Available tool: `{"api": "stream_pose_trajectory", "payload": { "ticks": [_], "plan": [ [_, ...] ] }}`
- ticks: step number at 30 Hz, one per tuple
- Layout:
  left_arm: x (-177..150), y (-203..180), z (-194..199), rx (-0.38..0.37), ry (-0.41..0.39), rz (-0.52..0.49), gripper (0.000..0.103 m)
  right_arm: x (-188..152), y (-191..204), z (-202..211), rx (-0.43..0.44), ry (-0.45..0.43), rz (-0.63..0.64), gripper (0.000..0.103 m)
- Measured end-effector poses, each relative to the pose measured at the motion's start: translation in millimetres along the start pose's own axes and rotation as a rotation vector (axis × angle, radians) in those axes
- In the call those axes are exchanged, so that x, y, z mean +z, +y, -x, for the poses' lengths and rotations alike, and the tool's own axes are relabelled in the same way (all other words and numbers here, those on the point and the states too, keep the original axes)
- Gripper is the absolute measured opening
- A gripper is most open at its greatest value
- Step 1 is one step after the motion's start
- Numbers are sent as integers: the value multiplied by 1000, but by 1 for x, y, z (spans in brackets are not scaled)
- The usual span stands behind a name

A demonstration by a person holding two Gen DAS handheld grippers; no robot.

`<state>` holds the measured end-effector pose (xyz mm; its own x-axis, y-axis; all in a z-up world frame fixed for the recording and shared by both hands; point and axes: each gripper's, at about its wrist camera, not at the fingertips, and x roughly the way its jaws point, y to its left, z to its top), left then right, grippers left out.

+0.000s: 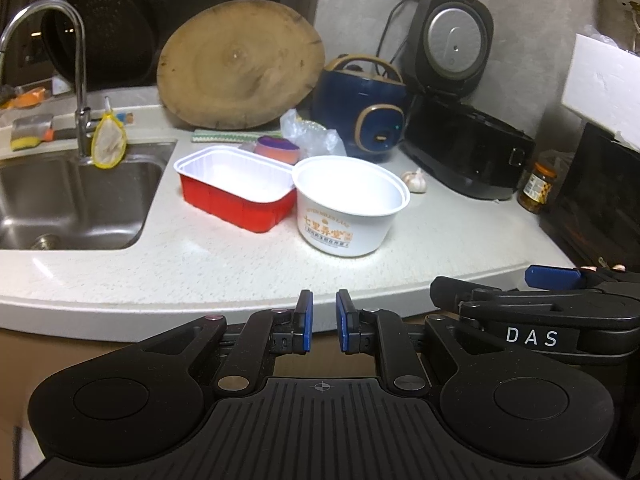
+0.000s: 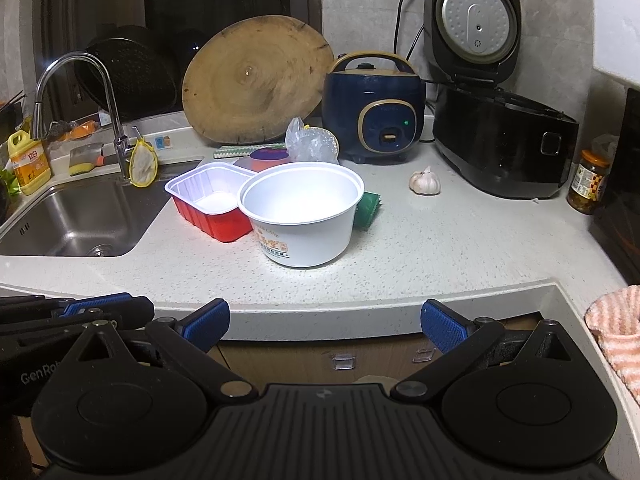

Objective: Collect trash

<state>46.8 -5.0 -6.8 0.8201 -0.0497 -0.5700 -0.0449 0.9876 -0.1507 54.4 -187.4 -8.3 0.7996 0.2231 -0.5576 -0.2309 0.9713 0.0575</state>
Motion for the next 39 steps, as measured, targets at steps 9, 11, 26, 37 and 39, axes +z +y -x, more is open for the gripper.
{"api": "stream_pose_trajectory", "payload": {
  "ticks": [9,11,26,37,39],
  "plan": [
    [20,11,-35,-66,26,77,16,14,-28,-19,44,-76,-7,103],
    [28,15,-42,-82,-4,105,16,17,-34,-31,52,-48,6,103],
    [101,33,-121,-11,-31,226,17,66,-100,-131,-2,54,-18,102],
    [102,15,-173,79,16,133,17,89,-123,-193,-87,97,128,102],
    [103,12,-177,9,28,137,17,93,-130,-199,-69,81,121,102]
  ]
}}
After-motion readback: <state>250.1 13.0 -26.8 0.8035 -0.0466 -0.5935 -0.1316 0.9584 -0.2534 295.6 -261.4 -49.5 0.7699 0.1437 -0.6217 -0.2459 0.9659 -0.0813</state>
